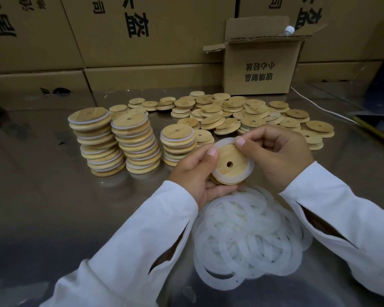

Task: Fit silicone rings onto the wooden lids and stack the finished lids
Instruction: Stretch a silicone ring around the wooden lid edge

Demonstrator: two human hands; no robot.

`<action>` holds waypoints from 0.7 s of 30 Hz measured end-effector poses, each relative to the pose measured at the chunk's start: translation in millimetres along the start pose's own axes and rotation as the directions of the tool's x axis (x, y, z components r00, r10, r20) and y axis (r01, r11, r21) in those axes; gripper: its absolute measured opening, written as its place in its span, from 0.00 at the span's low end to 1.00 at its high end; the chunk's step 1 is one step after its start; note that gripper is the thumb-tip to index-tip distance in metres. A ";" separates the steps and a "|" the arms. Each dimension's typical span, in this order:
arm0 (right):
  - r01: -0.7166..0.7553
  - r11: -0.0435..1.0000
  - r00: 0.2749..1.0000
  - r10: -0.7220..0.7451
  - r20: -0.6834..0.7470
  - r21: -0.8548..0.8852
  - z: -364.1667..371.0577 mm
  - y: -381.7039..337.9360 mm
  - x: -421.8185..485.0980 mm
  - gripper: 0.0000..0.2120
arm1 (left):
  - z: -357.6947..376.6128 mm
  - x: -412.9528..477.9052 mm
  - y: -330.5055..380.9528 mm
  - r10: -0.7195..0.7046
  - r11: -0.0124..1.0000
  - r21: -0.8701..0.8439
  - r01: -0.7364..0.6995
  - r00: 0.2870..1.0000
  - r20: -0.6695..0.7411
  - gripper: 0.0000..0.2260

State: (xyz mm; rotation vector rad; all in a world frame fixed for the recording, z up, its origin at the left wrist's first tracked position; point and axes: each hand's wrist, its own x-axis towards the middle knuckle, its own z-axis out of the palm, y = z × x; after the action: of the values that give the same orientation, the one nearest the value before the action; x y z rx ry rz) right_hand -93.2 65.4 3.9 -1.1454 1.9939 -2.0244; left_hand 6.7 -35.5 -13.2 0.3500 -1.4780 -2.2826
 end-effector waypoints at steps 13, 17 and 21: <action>-0.041 0.998 0.999 0.041 0.003 -0.051 0.4 -1.0 0.3 0.06 | 2.8 -1.0 1.1 0.000 1.000 -0.012 0.000 0.999 -0.034 0.10; -0.050 0.993 0.999 0.049 -0.014 -0.107 0.4 1.0 1.3 0.07 | 2.4 -1.3 0.7 0.014 0.999 0.043 -0.013 1.000 -0.021 0.10; -0.063 0.990 0.998 0.059 -0.033 -0.127 -0.2 2.6 2.4 0.09 | 2.7 -0.5 -0.5 0.022 0.998 0.056 -0.020 0.999 -0.033 0.10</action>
State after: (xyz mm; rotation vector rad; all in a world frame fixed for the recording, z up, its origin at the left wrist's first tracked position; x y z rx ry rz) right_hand -96.2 63.9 2.7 -1.0676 2.1733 -1.9201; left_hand 5.9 -32.9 -12.6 0.3856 -1.5236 -2.2116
